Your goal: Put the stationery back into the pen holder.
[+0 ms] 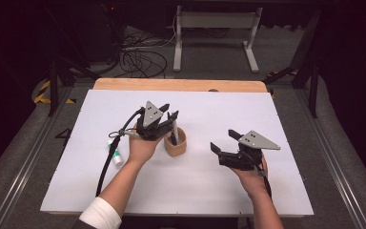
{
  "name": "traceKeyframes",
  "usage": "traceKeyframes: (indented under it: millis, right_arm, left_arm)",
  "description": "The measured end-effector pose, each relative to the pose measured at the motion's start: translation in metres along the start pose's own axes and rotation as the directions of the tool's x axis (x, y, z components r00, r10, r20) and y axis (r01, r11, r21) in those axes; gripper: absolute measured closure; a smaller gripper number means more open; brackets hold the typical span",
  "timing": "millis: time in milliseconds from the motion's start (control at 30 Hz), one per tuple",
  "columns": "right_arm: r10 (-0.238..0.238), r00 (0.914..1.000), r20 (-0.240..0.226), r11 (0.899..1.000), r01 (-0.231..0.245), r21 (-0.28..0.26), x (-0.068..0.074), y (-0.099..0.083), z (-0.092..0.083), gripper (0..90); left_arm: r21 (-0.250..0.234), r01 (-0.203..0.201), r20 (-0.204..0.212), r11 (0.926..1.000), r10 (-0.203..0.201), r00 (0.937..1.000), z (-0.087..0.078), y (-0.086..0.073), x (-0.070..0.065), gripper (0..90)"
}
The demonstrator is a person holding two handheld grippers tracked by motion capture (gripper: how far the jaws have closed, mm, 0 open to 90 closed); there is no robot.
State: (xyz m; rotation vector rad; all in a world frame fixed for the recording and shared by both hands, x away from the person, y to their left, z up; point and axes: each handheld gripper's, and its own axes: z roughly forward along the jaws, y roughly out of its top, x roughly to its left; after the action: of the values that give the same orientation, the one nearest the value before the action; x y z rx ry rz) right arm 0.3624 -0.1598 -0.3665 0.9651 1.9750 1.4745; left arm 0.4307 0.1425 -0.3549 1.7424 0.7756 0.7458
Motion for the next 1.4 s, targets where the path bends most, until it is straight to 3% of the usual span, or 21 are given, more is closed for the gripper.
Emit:
traceKeyframes:
  millis: [200,500,700,900,1400]
  right_arm:
    - [-0.002,1.0000,0.002,1.000,0.002,0.005,0.000,0.000,0.001,19.5]
    - [-0.003,1.0000,0.000,1.000,0.003,0.005,0.000,0.000,0.000,19.6]
    - [-0.006,1.0000,0.000,1.000,0.006,0.001,0.000,0.000,0.000,19.5]
    - [-0.009,1.0000,0.002,1.000,0.009,-0.004,0.000,0.000,0.000,19.5]
    - [-0.007,0.9999,0.014,1.000,0.007,-0.010,-0.001,-0.002,0.001,19.0]
  left_arm:
    - [0.007,0.012,-0.019,0.9999,-0.012,0.9997,0.001,0.000,0.003,56.6]
    - [0.009,0.030,-0.007,0.9995,-0.029,0.9995,-0.002,0.000,0.006,52.8]
    - [0.004,0.070,0.015,0.9976,-0.070,0.9975,-0.011,-0.001,0.009,48.3]
    - [0.020,0.111,0.009,0.9936,-0.111,0.9937,-0.020,-0.005,0.014,39.1]
    - [0.063,0.095,-0.008,0.9935,-0.094,0.9955,-0.045,-0.017,0.023,28.1]
